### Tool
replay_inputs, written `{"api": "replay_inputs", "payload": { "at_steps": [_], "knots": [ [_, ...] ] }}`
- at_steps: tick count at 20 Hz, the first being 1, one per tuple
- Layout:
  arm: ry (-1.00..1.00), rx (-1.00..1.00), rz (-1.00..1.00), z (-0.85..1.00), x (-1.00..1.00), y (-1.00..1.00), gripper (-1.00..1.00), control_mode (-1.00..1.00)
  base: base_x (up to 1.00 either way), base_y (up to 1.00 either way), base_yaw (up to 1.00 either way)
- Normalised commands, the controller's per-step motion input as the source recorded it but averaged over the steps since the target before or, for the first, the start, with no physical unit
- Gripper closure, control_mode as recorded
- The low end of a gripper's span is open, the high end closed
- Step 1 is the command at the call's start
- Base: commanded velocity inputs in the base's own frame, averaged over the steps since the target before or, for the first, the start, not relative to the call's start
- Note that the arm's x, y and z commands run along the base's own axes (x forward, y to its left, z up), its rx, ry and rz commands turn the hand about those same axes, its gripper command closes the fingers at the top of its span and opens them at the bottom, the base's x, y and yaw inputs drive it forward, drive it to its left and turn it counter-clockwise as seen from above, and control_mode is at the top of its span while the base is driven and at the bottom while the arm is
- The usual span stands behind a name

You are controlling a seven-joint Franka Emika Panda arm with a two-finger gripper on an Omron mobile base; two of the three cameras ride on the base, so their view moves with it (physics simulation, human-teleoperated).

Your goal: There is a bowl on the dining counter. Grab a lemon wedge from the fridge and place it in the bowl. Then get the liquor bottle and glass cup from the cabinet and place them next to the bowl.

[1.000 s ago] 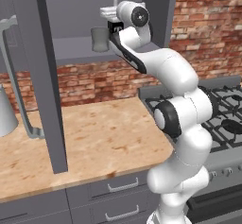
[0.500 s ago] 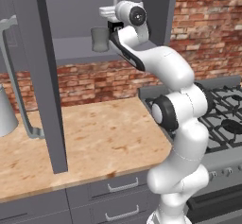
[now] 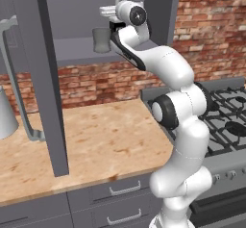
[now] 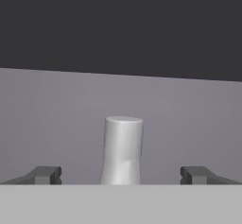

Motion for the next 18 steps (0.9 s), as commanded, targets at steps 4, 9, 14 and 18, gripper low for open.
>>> {"api": "replay_inputs", "payload": {
  "at_steps": [4,9,14,18],
  "knots": [
    [0.0,0.0,0.0,-0.02,0.16,0.09,-1.0,-1.0,0.0,0.0,0.0],
    [0.0,0.0,0.0,-0.02,0.06,0.06,1.0,-1.0,0.0,0.0,0.0],
    [0.0,0.0,0.0,0.0,0.0,0.0,1.0,-1.0,0.0,0.0,0.0],
    [0.0,0.0,0.0,0.0,0.0,0.0,1.0,-1.0,0.0,0.0,0.0]
  ]
}}
